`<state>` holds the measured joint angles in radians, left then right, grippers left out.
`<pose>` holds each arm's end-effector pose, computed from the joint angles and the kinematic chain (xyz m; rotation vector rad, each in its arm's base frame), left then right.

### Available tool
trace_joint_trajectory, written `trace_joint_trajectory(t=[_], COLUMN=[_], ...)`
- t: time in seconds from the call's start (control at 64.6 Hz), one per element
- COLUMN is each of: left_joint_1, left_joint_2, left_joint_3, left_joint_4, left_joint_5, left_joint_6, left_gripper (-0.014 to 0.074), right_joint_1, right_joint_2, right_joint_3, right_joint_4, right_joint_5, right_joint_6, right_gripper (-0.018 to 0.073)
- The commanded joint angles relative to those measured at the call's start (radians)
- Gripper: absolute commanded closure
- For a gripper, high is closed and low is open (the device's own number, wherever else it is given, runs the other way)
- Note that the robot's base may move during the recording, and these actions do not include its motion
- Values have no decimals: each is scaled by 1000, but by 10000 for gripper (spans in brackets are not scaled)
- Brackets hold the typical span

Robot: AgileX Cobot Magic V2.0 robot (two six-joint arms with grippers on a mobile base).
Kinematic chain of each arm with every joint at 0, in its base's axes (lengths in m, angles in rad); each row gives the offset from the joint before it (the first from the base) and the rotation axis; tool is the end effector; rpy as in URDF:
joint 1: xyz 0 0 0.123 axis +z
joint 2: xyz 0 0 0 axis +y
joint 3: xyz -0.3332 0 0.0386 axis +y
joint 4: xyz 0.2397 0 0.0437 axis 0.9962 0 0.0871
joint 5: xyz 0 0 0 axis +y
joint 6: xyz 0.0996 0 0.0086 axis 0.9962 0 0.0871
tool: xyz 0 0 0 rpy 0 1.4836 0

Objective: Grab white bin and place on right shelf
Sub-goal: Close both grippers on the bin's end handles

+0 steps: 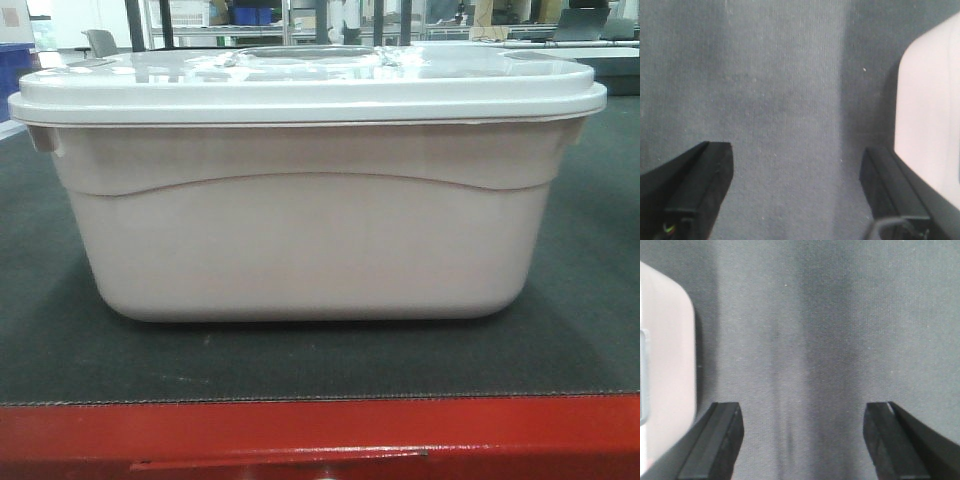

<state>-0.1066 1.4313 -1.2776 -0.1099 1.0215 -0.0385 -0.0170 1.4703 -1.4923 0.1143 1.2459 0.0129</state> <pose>0.2792 -0.0393 0.3767 0.0449 2.6614 -0.1908 0.2857 0.0060 0.4172 0.0575 2.7029 0.1562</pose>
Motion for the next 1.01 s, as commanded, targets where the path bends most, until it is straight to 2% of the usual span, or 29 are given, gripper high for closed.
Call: trace_joint_trajectory(t=[0.0,0.17,0.31,0.449,0.744,0.991], left_joint_1=[-6,-6,-6,-6,-6,-6], left_joint_2=[-50,-64,-64,-64,-64,-64], left_joint_3=[-33,-33,-33,-33,-33,-33], left_joint_4=[-40,-96,-121,-132,-139,-144], left_joint_5=[-14,3,-24,-31,26,31], left_joint_6=[-8,-6,-6,-6,21,38], left_gripper=[179,224,230,230,230,230], right_joint_1=[-1,-13,-36,-37,-37,-37], right_joint_2=[-94,-209,-223,-220,-200,-58], right_joint_3=[-19,138,223,222,221,94], right_joint_4=[32,32,37,38,64,79], right_joint_5=[24,-66,-110,-122,-143,-45], right_joint_6=[-13,-29,-32,-32,-33,-35], right_gripper=[-41,-41,-41,-41,-41,-41])
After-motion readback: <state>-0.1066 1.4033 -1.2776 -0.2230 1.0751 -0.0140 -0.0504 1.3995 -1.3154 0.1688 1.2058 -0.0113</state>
